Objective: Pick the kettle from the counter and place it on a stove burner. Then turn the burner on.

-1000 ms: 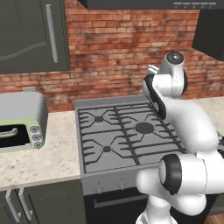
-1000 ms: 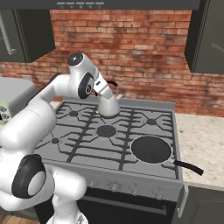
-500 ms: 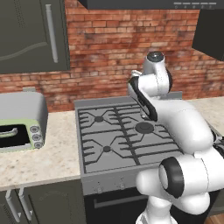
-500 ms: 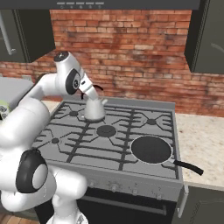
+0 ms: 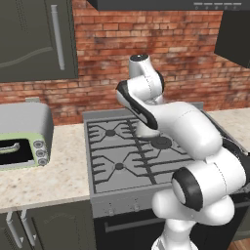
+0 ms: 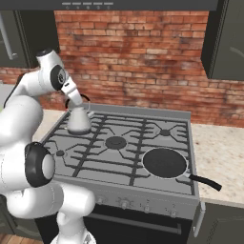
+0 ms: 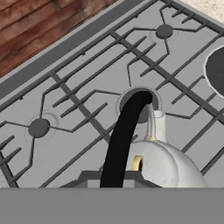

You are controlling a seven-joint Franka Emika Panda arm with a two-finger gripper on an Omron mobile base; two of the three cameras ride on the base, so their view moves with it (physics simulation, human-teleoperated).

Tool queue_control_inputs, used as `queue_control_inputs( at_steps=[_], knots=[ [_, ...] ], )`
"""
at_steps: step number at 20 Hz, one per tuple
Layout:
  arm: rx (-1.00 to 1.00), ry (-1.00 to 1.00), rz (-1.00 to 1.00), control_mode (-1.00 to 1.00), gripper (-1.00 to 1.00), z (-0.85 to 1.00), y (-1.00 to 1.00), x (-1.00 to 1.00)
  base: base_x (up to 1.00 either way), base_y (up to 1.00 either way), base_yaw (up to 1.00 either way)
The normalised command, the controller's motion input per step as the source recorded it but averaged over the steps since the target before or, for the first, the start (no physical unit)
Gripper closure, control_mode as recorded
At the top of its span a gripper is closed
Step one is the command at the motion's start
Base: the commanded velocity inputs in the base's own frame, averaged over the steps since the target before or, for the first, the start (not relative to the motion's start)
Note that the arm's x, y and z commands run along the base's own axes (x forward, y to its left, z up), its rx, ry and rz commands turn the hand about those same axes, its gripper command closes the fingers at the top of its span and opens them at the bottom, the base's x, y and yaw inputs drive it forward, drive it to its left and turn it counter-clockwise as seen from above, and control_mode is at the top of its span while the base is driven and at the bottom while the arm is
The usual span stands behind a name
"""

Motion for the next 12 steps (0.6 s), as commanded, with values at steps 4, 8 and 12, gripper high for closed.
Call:
queue_control_inputs(
  at_steps=[4,8,12],
  knots=[
    [0.02,0.14,0.02,-1.0,1.0,0.0,0.62,0.0,0.0,0.0,0.0],
    [0.01,0.06,0.03,-1.0,1.0,-0.14,0.58,-0.1,0.0,0.0,0.0],
    [0.02,0.0,0.03,-1.0,1.0,-0.2,0.43,-0.41,0.0,0.0,0.0]
  ],
)
